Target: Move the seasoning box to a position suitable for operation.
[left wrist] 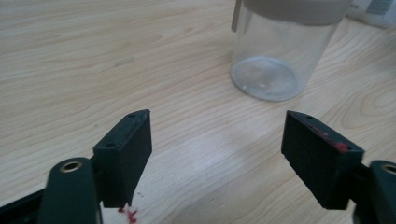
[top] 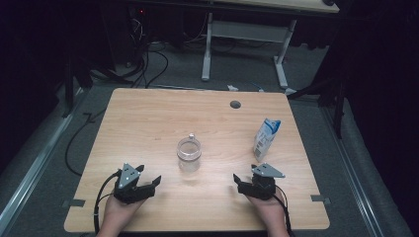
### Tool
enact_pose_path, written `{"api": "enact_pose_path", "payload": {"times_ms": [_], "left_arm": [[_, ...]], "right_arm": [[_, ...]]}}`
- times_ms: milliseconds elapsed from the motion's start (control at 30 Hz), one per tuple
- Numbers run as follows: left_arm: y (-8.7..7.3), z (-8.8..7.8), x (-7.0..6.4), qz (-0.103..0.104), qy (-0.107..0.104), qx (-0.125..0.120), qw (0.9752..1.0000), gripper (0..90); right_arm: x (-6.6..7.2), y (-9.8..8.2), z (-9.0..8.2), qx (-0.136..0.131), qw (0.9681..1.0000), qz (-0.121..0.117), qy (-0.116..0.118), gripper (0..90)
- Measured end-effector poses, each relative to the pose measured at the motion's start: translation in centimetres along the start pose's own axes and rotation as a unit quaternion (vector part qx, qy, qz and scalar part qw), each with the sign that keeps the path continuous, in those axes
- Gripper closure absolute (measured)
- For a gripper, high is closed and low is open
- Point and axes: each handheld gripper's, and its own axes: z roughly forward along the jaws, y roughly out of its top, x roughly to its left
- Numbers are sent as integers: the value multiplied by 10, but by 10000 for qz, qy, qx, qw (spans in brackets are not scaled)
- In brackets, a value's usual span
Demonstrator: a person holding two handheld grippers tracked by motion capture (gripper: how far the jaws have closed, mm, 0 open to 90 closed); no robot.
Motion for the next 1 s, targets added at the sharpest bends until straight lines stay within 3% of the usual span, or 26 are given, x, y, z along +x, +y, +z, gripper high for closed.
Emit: {"api": "enact_pose_path", "payload": {"times_ms": [133, 267, 400, 700, 1000], "left_arm": [[-1, -3, -3, 138, 41, 124, 9998, 327], [-2, 0, 1, 10, -133, 149, 9998, 340], [-2, 1, 3, -26, -170, 156, 9997, 349], [0, -2, 6, 41, -55, 201, 9998, 355], [1, 0, 4, -7, -117, 211, 9997, 371]], "right_arm": [[-3, 1, -5, -117, 9999, 82, 50, 215], [-6, 0, -6, -170, 9995, 237, 84, 248], [-8, -2, -5, -207, 9993, 286, 101, 290], [-6, -3, -7, -221, 9996, 163, 62, 318], [-3, -4, -6, -178, 9998, 38, 91, 341]]}}
